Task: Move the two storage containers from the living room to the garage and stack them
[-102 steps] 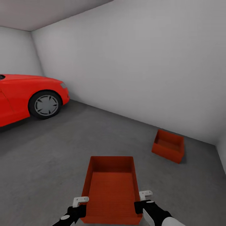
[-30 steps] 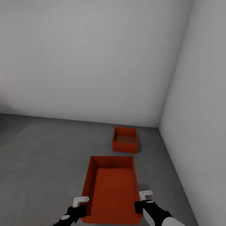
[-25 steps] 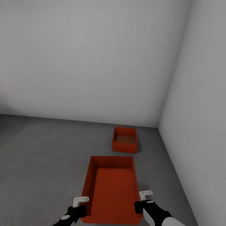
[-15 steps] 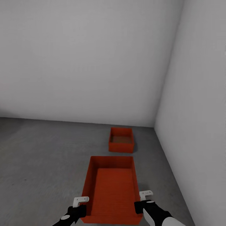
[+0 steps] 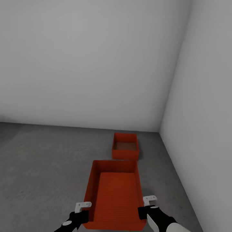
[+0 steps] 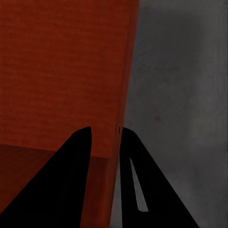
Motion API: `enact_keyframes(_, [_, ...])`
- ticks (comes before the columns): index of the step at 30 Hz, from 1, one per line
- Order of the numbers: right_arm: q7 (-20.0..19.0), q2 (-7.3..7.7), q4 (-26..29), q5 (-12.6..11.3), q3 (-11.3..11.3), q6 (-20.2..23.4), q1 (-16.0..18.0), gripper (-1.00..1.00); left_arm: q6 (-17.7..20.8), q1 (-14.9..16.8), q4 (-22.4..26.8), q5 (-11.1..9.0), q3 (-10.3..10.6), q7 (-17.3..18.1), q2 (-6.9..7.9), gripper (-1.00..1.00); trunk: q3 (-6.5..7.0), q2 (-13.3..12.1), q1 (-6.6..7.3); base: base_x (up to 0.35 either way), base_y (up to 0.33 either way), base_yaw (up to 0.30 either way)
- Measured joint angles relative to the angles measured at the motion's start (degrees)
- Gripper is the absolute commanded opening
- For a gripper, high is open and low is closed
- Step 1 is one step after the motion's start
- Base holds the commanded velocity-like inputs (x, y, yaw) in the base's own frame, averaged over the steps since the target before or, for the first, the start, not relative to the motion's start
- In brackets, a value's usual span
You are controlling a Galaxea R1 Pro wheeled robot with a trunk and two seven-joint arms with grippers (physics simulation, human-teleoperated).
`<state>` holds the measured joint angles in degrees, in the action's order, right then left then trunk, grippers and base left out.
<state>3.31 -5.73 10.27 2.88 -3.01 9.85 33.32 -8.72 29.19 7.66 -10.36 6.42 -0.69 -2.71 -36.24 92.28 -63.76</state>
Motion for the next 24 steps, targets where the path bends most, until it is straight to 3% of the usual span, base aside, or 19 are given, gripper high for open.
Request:
enact_keyframes(9, [0.0, 0.01, 0.01, -0.07, -0.06, 0.04, -0.01, -1.0, 0.04, 0.01, -0.01, 0.01, 0.01, -0.02, -0.01, -1.0, 0.0, 0.0, -0.03, 0.105, 0.008, -0.214])
enact_keyframes(17, [0.04, 0.0, -0.17, -0.2, 0.06, 0.0, -0.01, -1.0, 0.5, 0.01, 0.23, 0.21, 0.2, -0.26, -0.02, -1.0, 0.0, 0.0, -0.03, 0.006, 0.0, -0.047])
enact_keyframes(24, [0.06, -0.02, -0.27, -0.31, 0.1, 0.01, -0.01, -1.0, 0.82, 0.02, 0.3, 0.32, 0.02, -0.02, 0.06, -1.0, 1.25, -2.8, 1.5, 0.001, 0.0, -0.005])
